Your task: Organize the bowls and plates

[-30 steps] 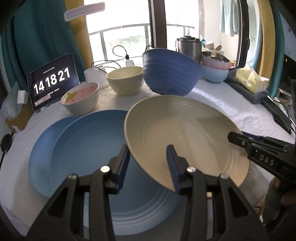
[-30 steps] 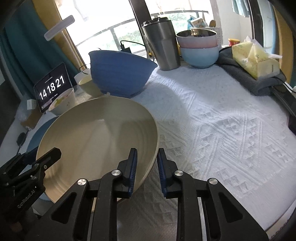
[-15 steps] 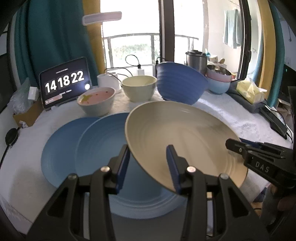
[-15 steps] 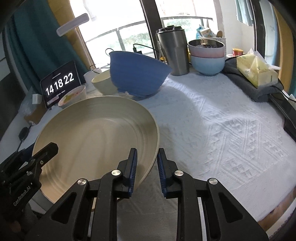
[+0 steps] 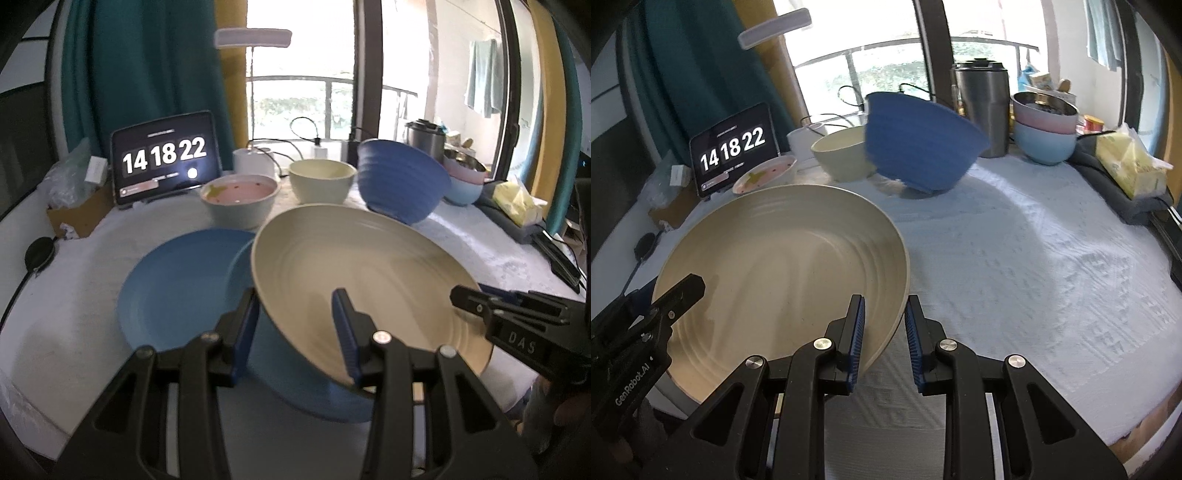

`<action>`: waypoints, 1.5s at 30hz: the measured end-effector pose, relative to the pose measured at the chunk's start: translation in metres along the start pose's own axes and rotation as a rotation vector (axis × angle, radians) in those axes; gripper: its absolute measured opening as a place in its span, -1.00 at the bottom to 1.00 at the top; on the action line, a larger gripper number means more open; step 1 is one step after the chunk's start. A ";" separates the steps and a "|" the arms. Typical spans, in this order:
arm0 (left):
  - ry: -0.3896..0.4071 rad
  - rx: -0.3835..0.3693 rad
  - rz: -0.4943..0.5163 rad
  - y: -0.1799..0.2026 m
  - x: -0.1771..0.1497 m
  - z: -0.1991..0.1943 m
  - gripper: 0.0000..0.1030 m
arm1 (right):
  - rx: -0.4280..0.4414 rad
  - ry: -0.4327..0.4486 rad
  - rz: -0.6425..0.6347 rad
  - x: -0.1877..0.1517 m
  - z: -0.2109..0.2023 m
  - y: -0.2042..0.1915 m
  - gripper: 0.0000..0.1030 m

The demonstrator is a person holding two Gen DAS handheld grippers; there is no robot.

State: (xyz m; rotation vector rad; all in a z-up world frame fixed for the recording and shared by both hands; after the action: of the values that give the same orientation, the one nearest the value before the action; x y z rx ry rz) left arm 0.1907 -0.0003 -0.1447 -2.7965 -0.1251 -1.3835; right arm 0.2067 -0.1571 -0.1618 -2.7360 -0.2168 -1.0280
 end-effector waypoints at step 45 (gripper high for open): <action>-0.088 0.018 0.039 -0.019 -0.008 0.048 -0.09 | 0.085 -0.069 0.069 -0.010 0.047 -0.013 -0.12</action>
State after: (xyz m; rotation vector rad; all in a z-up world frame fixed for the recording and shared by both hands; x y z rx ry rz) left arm 0.2226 0.0211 -0.1811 -2.8296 -0.0837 -1.2451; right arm 0.2265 -0.1340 -0.2007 -2.6847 -0.1722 -0.8867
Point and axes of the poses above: each gripper's, at about its wrist camera, not at the fingertips, and z roughly the way its jaws point, y to its right, x to its top, the point moved 4 cm from there along z, roughly the way its jaws point, and after that the axes turned 2 degrees about -y, right-handed, at the moved point
